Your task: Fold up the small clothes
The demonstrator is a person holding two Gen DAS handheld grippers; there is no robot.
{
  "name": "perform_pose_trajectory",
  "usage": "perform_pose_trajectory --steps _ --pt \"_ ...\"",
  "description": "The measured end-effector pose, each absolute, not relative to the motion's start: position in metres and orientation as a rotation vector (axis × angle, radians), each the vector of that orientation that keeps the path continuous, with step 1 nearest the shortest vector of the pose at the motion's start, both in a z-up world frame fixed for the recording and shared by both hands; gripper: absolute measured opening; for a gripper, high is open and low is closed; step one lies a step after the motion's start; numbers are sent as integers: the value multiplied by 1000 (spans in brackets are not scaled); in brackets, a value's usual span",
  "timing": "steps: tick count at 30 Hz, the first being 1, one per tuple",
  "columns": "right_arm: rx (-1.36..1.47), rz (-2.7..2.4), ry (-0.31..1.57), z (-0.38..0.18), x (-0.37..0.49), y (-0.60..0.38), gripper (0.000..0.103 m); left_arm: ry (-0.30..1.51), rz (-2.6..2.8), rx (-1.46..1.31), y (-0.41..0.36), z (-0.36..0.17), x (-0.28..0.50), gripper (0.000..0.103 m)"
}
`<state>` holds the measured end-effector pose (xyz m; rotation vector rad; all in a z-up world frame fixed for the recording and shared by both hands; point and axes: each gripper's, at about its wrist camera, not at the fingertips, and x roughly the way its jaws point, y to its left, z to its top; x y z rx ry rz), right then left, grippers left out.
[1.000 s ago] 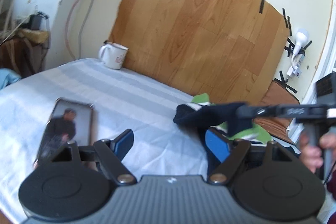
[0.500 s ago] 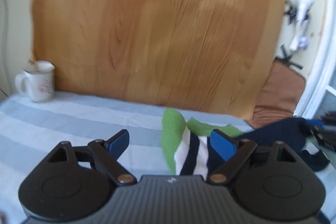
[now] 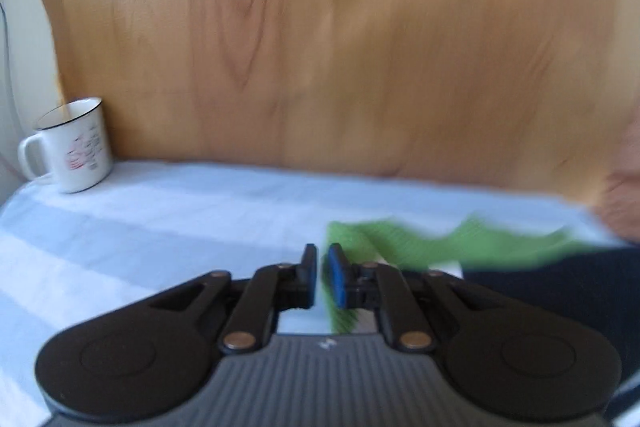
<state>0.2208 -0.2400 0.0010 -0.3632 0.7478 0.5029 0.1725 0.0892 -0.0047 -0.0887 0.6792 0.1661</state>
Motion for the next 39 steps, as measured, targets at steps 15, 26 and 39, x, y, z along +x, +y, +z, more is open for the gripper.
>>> perform_pose_trajectory --steps 15,26,39 --pt "154 455 749 -1 227 -287 42 624 -35 -178 49 10 99 36" --pt "-1 509 701 -14 217 -276 59 677 21 -109 39 -15 112 32" --pt "311 304 949 -13 240 -343 14 673 7 -72 34 -13 112 41"
